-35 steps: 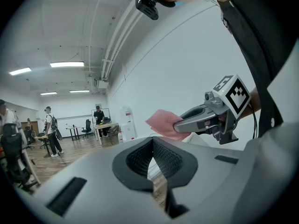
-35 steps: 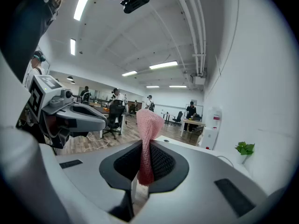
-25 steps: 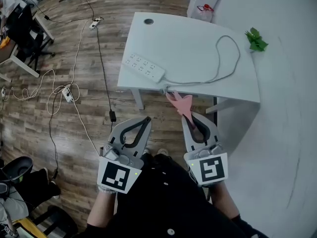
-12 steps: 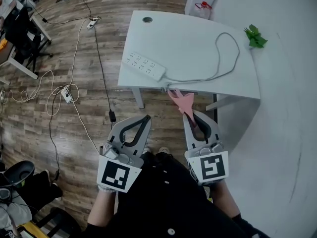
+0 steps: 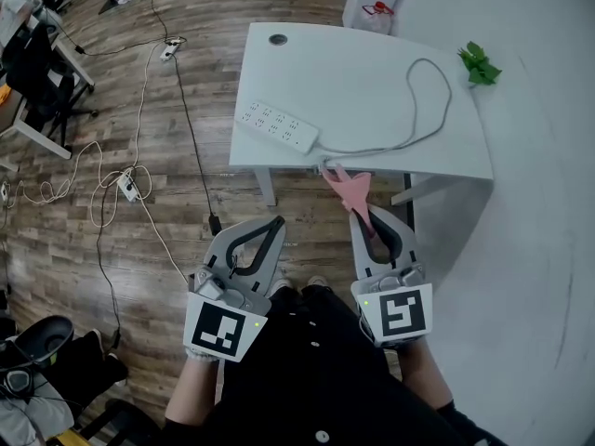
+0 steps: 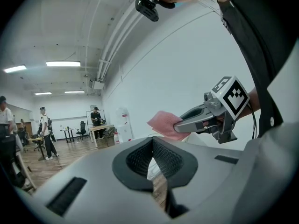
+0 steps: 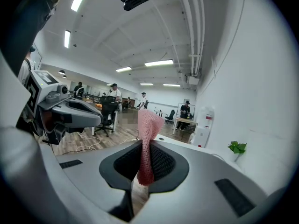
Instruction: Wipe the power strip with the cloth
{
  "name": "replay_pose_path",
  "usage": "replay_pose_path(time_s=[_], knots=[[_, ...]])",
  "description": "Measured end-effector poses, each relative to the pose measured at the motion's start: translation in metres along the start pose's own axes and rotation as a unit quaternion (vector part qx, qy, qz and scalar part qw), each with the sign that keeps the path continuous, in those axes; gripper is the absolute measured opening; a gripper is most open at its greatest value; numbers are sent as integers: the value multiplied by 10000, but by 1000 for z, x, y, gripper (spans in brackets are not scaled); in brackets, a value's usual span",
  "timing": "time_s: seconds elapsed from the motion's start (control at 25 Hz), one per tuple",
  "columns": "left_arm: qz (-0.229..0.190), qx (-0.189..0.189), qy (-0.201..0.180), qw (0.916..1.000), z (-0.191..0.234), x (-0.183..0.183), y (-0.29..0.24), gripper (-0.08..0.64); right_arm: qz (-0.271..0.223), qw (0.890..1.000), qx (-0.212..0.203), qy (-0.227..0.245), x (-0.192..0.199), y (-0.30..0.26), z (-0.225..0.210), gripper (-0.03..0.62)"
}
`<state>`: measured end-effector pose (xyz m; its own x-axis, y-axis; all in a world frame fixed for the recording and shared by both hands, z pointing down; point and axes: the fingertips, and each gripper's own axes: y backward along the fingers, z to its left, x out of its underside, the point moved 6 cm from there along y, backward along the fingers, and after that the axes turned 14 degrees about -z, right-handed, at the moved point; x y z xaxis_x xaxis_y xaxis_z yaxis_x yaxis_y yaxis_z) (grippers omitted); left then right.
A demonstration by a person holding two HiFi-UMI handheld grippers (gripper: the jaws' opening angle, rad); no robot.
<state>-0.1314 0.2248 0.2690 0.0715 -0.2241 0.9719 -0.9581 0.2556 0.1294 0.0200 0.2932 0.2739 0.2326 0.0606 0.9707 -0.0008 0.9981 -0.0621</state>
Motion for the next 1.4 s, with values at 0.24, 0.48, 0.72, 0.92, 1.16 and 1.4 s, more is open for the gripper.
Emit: replay_pose_path(time_s=[0.24, 0.48, 0.72, 0.92, 1.16, 1.4], knots=[[-138, 203, -87, 9997, 8, -2, 3, 14, 80, 9999, 136, -22, 2, -4, 9, 54], [-112, 176, -159, 9997, 19, 8, 2, 14, 165, 9998, 140, -44, 13, -10, 10, 54], [-49, 87, -112, 9999, 22, 18, -8, 14, 109, 9998, 157, 38, 16, -17, -1, 54], [-127, 17, -164, 9998, 35, 16, -39, 14, 24, 9999, 83, 55, 14, -41, -28, 54], [-50, -183, -218, 9996, 67, 30, -93, 14, -57, 9997, -226, 31, 21, -96, -71, 54], [-7, -403, -317, 9987, 96, 36, -134, 14, -155, 9986, -508, 28, 24, -147, -106, 54]])
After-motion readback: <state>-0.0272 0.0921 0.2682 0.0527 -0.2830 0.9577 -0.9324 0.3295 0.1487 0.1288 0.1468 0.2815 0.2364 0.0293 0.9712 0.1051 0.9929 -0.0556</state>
